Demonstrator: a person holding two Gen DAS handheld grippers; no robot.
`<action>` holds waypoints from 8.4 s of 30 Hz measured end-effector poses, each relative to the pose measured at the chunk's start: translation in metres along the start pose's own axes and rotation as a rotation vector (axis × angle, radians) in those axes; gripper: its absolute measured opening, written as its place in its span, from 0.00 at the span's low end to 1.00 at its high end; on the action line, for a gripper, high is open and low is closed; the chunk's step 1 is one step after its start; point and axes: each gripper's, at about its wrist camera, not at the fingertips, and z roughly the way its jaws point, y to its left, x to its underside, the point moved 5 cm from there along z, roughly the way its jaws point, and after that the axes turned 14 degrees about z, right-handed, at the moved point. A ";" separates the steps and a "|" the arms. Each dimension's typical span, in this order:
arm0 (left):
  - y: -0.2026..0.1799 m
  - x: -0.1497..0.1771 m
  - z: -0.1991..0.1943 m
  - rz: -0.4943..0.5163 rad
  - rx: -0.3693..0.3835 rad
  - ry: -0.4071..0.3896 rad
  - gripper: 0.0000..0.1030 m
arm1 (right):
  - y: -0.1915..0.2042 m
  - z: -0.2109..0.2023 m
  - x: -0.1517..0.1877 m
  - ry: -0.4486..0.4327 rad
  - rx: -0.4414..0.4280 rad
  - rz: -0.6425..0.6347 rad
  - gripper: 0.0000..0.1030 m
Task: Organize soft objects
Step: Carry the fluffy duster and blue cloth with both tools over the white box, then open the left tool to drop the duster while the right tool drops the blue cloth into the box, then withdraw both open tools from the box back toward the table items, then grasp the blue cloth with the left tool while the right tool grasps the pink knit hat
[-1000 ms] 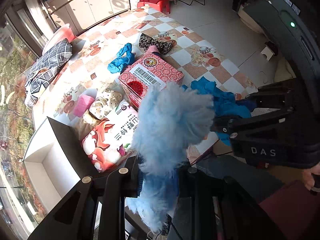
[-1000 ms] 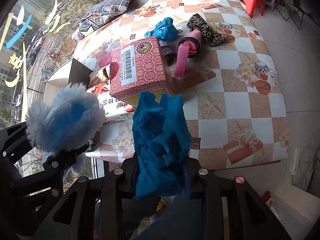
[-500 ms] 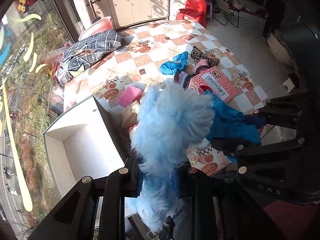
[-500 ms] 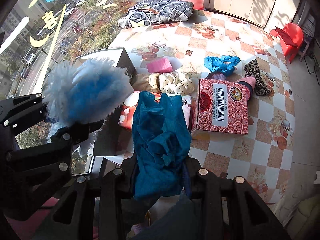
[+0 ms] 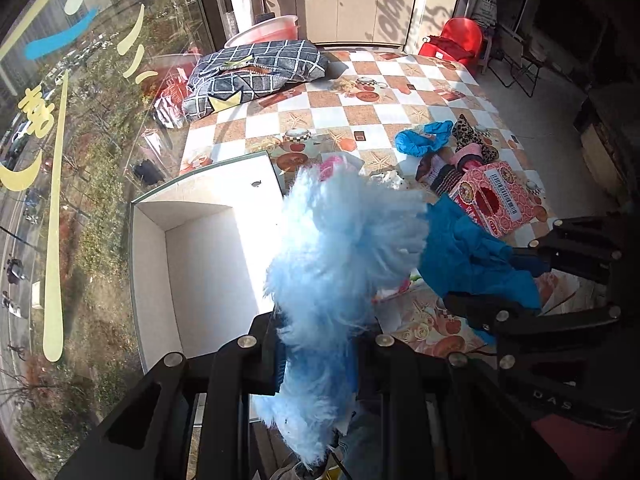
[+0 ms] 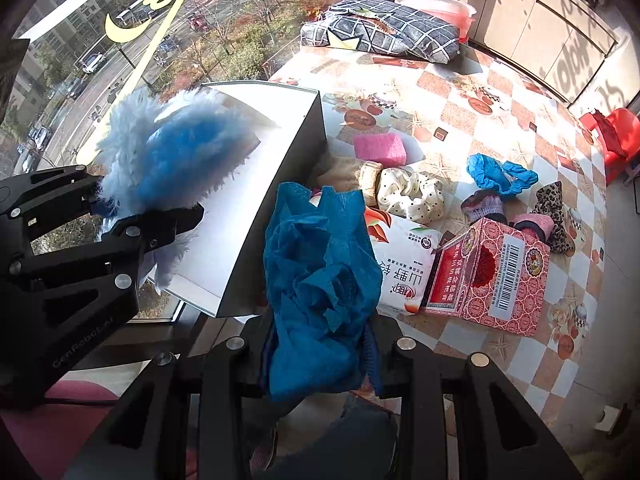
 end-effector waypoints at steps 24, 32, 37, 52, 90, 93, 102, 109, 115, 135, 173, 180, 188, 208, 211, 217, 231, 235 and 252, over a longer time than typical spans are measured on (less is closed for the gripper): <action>0.052 0.041 -0.004 -0.199 -0.060 0.033 0.24 | 0.063 0.024 -0.012 0.064 -0.044 -0.189 0.35; 0.064 0.050 -0.004 -0.245 -0.068 0.034 0.24 | 0.076 0.028 -0.017 0.073 -0.044 -0.234 0.34; 0.072 0.055 -0.003 -0.275 -0.072 0.039 0.24 | 0.084 0.030 -0.019 0.076 -0.045 -0.260 0.35; 0.084 0.064 0.002 -0.339 -0.072 0.050 0.24 | 0.100 0.035 -0.024 0.084 -0.052 -0.312 0.35; 0.099 0.079 0.017 -0.467 -0.058 0.071 0.83 | 0.124 0.045 -0.054 0.154 -0.156 -0.179 0.61; 0.100 0.080 0.018 -0.481 -0.042 0.072 0.89 | 0.120 0.044 -0.058 0.150 -0.149 -0.145 0.90; 0.099 0.077 0.021 -0.504 0.006 0.062 1.00 | 0.101 0.039 -0.057 0.139 -0.130 -0.046 0.99; 0.094 0.073 0.018 -0.481 0.014 0.059 1.00 | 0.088 0.036 -0.053 0.134 -0.116 -0.001 0.99; 0.086 0.068 0.019 -0.430 0.011 0.070 1.00 | 0.078 0.035 -0.049 0.138 -0.104 0.033 0.99; 0.062 0.031 0.028 -0.296 0.081 0.038 1.00 | 0.031 0.001 -0.053 0.009 -0.044 0.195 0.99; -0.044 -0.042 0.062 0.012 0.204 0.090 1.00 | -0.182 -0.073 0.024 -0.183 0.132 0.841 0.99; -0.038 -0.079 0.073 0.009 0.162 0.118 1.00 | -0.240 -0.052 0.035 -0.103 0.078 0.982 0.99; -0.048 -0.171 0.116 0.065 0.140 0.149 1.00 | -0.286 -0.015 0.025 -0.004 0.064 0.980 0.99; -0.114 -0.269 0.279 0.261 0.057 0.330 1.00 | -0.340 0.116 -0.075 0.148 -0.064 0.947 0.99; -0.111 -0.267 0.296 0.279 -0.014 0.351 1.00 | -0.340 0.138 -0.078 0.197 -0.034 0.916 0.99; -0.072 -0.266 0.310 0.245 -0.165 0.359 1.00 | -0.363 0.142 -0.049 0.221 0.073 0.921 0.99; -0.043 -0.266 0.234 0.142 0.000 0.217 1.00 | -0.425 0.080 0.020 0.114 0.050 1.093 0.99; -0.078 -0.268 0.250 0.195 0.033 0.241 1.00 | -0.409 0.094 0.001 0.139 0.031 1.038 0.99; -0.097 -0.234 0.324 0.065 0.095 0.405 1.00 | -0.355 0.146 -0.022 0.263 0.227 0.842 1.00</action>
